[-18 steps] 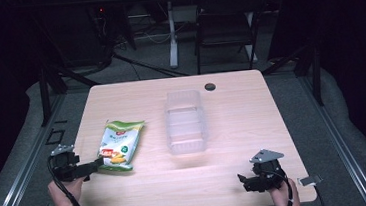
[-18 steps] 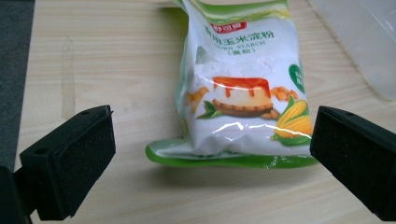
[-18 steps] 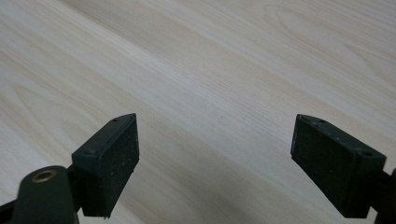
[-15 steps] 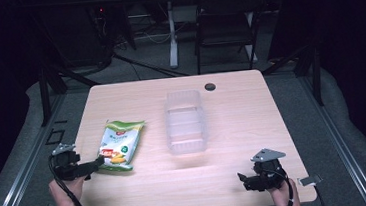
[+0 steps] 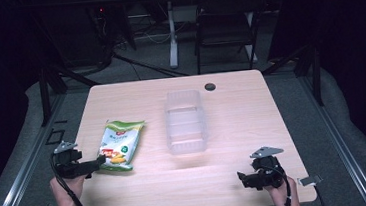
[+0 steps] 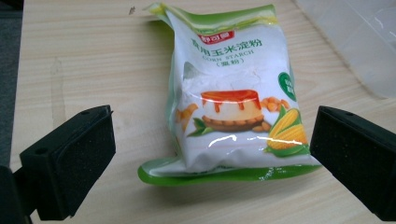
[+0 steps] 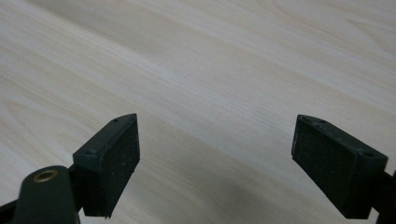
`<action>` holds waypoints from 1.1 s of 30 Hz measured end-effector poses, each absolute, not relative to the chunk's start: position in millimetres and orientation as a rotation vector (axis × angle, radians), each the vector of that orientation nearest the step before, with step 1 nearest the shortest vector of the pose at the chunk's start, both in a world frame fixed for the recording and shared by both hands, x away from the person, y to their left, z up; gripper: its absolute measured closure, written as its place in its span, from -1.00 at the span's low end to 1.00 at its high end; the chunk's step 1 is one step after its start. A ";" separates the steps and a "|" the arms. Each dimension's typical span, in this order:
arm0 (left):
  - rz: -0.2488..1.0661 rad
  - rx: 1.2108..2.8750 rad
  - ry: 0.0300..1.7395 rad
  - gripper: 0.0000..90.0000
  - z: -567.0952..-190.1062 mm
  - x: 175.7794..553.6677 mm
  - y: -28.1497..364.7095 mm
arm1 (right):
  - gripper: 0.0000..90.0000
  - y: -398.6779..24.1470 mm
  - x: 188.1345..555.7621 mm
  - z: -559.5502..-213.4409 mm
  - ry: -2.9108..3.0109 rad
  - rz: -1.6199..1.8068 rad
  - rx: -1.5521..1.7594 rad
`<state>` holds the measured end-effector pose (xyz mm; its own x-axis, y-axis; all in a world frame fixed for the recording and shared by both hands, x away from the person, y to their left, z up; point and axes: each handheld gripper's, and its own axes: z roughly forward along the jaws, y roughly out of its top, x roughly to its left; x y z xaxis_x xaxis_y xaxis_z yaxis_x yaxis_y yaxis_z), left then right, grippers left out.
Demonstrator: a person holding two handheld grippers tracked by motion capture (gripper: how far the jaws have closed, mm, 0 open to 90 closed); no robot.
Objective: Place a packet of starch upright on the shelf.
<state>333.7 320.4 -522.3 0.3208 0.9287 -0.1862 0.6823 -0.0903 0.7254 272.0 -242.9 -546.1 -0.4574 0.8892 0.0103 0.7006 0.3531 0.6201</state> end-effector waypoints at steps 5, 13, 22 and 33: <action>0.400 1.832 1.418 -1.00 -519.2 341.4 322.5 | -0.67 -239.1 273.2 -549.1 2.339 0.768 1.395; 0.377 1.842 1.405 -1.00 -519.1 352.7 323.2 | -0.67 -239.9 273.5 -549.2 2.348 0.735 1.409; 0.311 1.820 1.387 -1.00 -521.2 373.8 324.9 | -0.67 -239.5 273.9 -550.0 2.342 0.745 1.422; 0.230 1.807 1.396 -0.98 -525.1 401.0 324.6 | -0.67 -241.8 272.6 -549.2 2.315 0.746 1.445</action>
<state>401.0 324.6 -525.1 0.3681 0.8714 -0.3243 0.7210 -0.0472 0.6914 272.6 -241.8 -549.2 -0.4424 0.8968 0.0109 0.7344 0.3552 0.5784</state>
